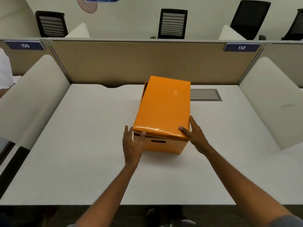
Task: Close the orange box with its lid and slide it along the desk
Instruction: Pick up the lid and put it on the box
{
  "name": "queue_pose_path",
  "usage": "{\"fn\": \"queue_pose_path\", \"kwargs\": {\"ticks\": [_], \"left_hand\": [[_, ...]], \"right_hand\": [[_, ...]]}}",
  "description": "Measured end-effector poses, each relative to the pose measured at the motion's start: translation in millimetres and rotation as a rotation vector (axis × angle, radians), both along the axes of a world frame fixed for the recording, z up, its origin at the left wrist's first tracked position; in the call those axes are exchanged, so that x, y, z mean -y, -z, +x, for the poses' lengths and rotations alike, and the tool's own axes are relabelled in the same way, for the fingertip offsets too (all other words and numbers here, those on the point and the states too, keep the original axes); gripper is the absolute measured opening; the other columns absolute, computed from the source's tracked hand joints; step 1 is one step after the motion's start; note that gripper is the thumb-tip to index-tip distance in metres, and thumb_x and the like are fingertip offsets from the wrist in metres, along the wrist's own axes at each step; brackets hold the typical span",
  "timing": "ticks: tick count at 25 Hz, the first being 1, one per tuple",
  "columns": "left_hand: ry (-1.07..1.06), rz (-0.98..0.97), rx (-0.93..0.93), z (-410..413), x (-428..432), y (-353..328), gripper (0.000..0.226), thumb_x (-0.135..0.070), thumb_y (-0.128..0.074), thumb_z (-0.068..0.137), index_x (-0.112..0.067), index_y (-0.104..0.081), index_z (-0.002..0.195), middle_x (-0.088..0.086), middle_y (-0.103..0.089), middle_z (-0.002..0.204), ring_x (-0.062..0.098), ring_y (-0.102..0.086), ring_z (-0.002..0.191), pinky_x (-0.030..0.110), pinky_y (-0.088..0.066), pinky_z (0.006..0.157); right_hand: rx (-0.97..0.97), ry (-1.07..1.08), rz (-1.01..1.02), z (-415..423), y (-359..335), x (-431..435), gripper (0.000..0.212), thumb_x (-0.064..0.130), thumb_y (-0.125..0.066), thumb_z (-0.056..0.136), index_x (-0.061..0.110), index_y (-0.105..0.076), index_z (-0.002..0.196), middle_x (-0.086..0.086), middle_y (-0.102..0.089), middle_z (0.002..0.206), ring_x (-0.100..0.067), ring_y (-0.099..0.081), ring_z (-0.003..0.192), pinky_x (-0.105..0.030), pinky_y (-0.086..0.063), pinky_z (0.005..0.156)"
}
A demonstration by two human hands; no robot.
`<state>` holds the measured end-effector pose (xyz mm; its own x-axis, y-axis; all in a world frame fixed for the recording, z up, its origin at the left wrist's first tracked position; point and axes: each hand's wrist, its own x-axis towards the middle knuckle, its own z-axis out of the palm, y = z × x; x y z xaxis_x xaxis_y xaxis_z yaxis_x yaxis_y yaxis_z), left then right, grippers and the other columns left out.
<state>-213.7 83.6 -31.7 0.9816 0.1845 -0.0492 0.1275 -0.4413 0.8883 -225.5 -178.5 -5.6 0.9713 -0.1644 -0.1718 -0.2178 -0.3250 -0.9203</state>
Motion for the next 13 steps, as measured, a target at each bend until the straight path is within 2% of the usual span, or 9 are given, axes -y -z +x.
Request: {"fn": "queue_pose_path", "kwargs": {"ticks": [4, 6, 8, 11, 13], "left_hand": [[0.009, 0.009, -0.010, -8, -5, 11, 0.077, -0.054, -0.069, 0.086, -0.020, -0.043, 0.150, 0.004, -0.040, 0.161, 0.029, -0.045, 0.145, 0.053, -0.047, 0.111], [-0.004, -0.033, 0.006, -8, -8, 13, 0.073, -0.050, -0.072, 0.085, -0.018, -0.047, 0.146, 0.007, -0.048, 0.155, 0.028, -0.055, 0.136, 0.052, -0.053, 0.104], [-0.014, -0.062, 0.019, -7, -10, 12, 0.062, -0.045, -0.072, 0.087, -0.016, -0.051, 0.138, 0.008, -0.056, 0.147, 0.027, -0.061, 0.128, 0.051, -0.057, 0.098], [-0.043, -0.045, 0.029, -3, -13, 11, 0.044, -0.045, -0.066, 0.093, -0.016, -0.056, 0.125, 0.008, -0.066, 0.132, 0.027, -0.069, 0.117, 0.048, -0.061, 0.090], [-0.064, -0.044, 0.026, 0, -14, 10, 0.038, -0.044, -0.065, 0.094, -0.016, -0.058, 0.119, 0.007, -0.071, 0.122, 0.026, -0.072, 0.110, 0.039, -0.062, 0.083]], "right_hand": [[-0.020, 0.014, -0.051, -2, 9, -1, 0.080, 0.039, -0.062, 0.097, 0.026, -0.016, 0.161, -0.005, -0.041, 0.160, -0.033, -0.050, 0.139, -0.052, -0.052, 0.107], [-0.008, 0.020, -0.068, -3, 10, 0, 0.078, 0.039, -0.063, 0.097, 0.028, -0.019, 0.160, -0.005, -0.043, 0.159, -0.033, -0.051, 0.139, -0.041, -0.054, 0.101], [-0.019, 0.031, -0.104, -3, 10, -1, 0.081, 0.039, -0.064, 0.096, 0.026, -0.017, 0.161, -0.008, -0.042, 0.160, -0.034, -0.050, 0.140, -0.035, -0.050, 0.094], [-0.025, 0.035, -0.149, -2, 11, -5, 0.081, 0.035, -0.064, 0.097, 0.020, -0.018, 0.161, -0.011, -0.041, 0.160, -0.036, -0.049, 0.140, -0.036, -0.049, 0.097], [-0.025, 0.026, -0.143, -2, 9, -10, 0.077, 0.034, -0.063, 0.098, 0.018, -0.019, 0.160, -0.011, -0.041, 0.159, -0.036, -0.049, 0.139, -0.044, -0.050, 0.107]]}}
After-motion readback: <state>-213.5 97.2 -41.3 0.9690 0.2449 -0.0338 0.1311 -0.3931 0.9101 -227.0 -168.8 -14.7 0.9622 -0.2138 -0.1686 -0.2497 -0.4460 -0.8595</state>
